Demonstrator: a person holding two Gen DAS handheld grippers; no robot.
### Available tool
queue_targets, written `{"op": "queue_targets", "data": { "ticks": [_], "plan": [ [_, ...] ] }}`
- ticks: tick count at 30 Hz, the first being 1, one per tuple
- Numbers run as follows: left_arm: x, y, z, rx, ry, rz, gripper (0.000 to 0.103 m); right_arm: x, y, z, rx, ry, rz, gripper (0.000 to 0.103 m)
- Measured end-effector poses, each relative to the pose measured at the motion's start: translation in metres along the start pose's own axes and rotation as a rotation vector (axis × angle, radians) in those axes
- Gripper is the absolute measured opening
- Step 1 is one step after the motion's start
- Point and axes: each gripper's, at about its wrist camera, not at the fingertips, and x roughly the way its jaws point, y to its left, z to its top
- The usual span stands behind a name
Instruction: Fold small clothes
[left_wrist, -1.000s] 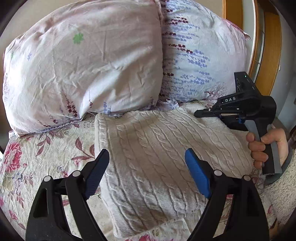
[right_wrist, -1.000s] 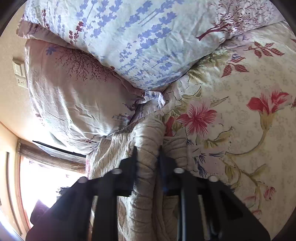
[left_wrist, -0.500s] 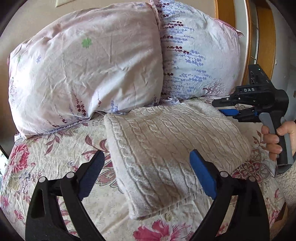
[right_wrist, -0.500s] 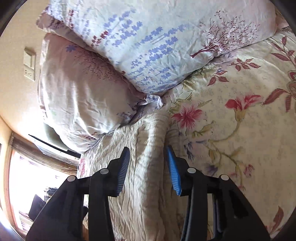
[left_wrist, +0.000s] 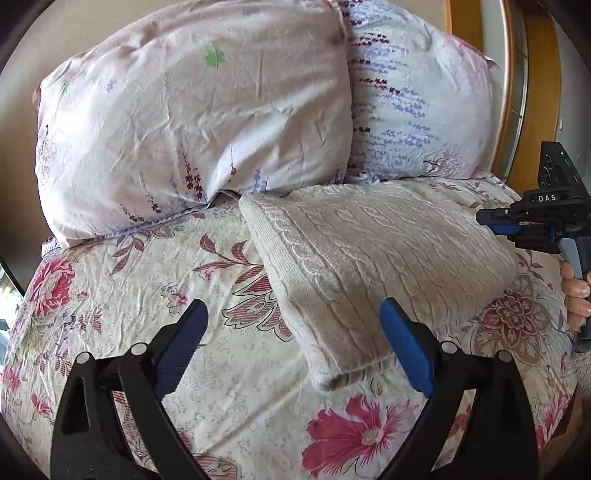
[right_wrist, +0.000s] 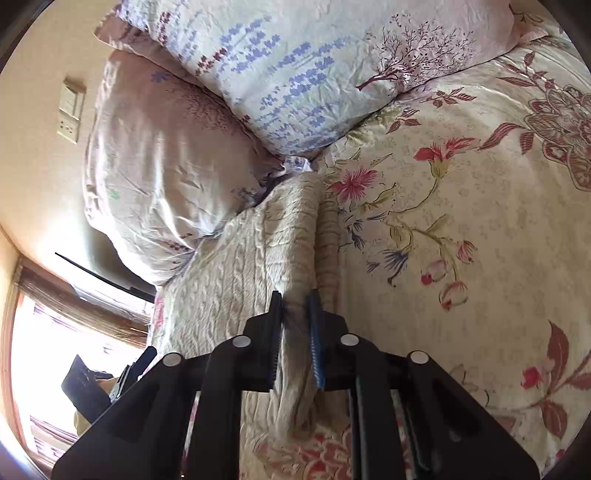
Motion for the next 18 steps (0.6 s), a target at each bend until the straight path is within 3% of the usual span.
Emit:
{"op": "queue_targets", "data": {
  "ticks": [3, 6, 9, 12, 14, 18],
  "plan": [
    [-0.016, 0.002, -0.016, 0.073, -0.02, 0.007, 0.098, -0.018, 0.006, -0.02, -0.061, 0.002, 0.015, 0.036],
    [-0.014, -0.003, -0.028, 0.127, 0.025, 0.045, 0.098, -0.016, 0.01, -0.033, -0.087, 0.042, 0.034, 0.035],
    [-0.004, -0.009, -0.032, 0.156, 0.071, 0.067, 0.098, -0.009, 0.016, -0.037, -0.134, 0.053, -0.003, 0.035],
    [-0.001, -0.015, -0.029, 0.159, 0.077, 0.085, 0.098, -0.005, 0.019, -0.04, -0.153, 0.059, 0.005, 0.035],
    [0.006, -0.015, -0.026, 0.143, 0.098, 0.142, 0.098, -0.001, 0.024, -0.042, -0.185, 0.055, -0.017, 0.035],
    [0.015, -0.001, -0.018, 0.05, 0.13, 0.164, 0.098, -0.002, 0.026, -0.044, -0.21, 0.048, -0.041, 0.032]
  ]
}}
